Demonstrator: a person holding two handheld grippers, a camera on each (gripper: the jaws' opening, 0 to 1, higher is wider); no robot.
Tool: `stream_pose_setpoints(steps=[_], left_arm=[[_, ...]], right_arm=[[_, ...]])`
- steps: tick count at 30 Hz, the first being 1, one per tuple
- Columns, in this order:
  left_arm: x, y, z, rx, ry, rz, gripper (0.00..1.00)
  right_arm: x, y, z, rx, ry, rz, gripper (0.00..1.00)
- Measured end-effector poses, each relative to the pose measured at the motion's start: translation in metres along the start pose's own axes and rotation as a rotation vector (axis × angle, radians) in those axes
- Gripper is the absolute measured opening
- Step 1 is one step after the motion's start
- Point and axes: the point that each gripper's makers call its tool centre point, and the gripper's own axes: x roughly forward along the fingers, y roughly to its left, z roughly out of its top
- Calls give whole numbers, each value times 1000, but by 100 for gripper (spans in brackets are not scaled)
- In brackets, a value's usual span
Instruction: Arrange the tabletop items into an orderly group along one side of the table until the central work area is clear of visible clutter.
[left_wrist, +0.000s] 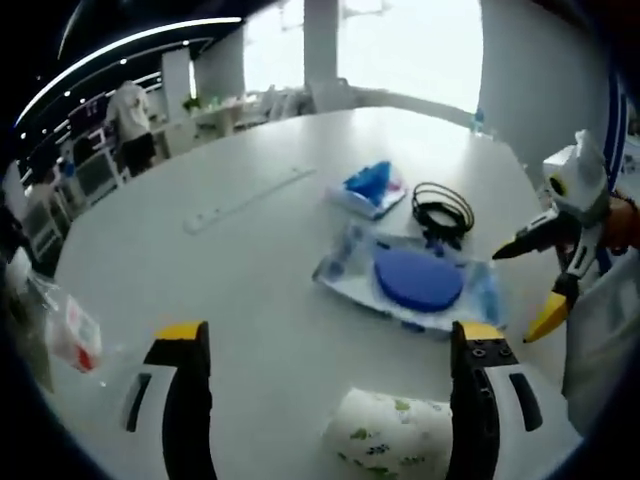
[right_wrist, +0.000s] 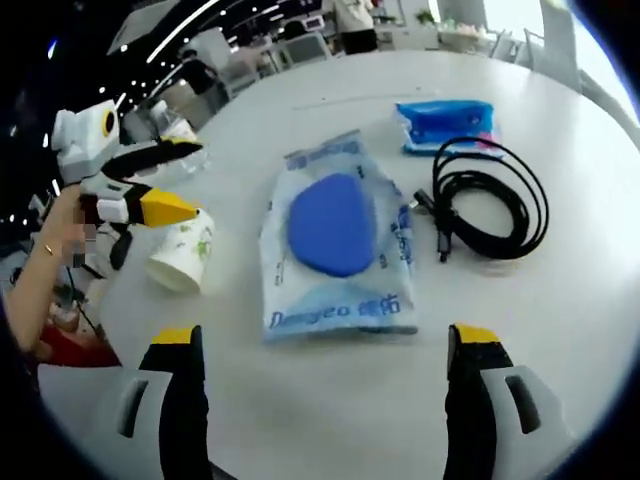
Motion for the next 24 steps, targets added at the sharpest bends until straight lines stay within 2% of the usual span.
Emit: stream_pose_setpoints(steps=[5, 8, 9, 12, 16, 20, 24], left_arm=[[15, 2, -3, 11, 26, -19, 94], [22, 1, -5, -2, 41, -44, 90], [26, 1, -4, 4, 44, -47, 89], [34, 2, -4, 24, 59, -44, 89], [45, 4, -5, 42, 72, -58, 86], [54, 4, 3, 23, 48, -89, 84], [63, -2, 13, 58, 39, -140, 74]], right_arm=[[2, 6, 2, 26, -11, 5, 99], [2, 3, 5, 71, -30, -21, 84], [1, 1, 6, 94, -40, -42, 82], [4, 3, 5, 97, -34, -29, 85], [4, 0, 5, 145, -43, -45, 82], [3, -2, 2, 180, -32, -68, 78], [3, -3, 0, 206, -32, -81, 73]])
